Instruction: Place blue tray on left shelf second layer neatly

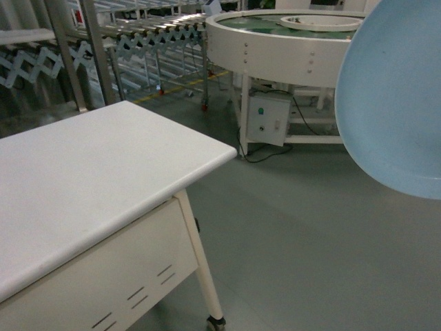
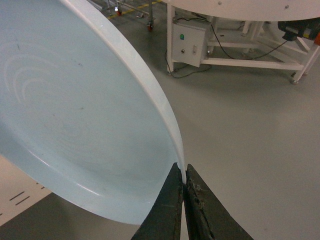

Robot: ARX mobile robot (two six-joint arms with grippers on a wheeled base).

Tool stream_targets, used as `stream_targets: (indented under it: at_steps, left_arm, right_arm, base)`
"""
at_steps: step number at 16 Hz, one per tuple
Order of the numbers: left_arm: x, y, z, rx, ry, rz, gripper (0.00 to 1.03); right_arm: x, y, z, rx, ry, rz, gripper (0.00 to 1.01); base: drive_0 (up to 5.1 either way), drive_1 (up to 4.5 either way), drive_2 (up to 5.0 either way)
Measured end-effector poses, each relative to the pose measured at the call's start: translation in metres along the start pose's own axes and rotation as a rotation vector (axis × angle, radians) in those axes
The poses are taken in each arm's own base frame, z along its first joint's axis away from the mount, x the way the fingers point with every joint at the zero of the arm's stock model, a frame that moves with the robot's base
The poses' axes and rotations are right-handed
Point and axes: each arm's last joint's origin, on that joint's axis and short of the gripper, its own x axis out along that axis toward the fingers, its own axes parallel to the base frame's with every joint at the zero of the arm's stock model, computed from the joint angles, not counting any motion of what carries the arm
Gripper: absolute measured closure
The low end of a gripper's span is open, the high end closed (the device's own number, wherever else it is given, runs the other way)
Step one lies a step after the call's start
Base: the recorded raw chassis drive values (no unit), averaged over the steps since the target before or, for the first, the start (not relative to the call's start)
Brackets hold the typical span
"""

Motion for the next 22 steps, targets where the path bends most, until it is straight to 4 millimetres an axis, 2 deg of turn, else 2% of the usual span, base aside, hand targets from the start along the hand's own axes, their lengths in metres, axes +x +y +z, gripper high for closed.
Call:
stream_targets:
  at_steps: [20, 22]
  left_arm:
    - [0.0, 0.0, 0.0, 0.0, 0.0, -0.001, 0.05]
    - [0.0, 0.0, 0.0002, 0.0, -0.002, 0.0, 0.05]
  right_arm:
    - [0.0004, -0.0004, -0.0006, 0.001, 0.003, -0.009, 0.99]
    - [0.0004, 0.0008, -0.0003, 0.0, 0.002, 0.003, 0.99]
  base:
    - [2.8, -2.0, -5.6]
    - [-1.6, -1.55, -1.6]
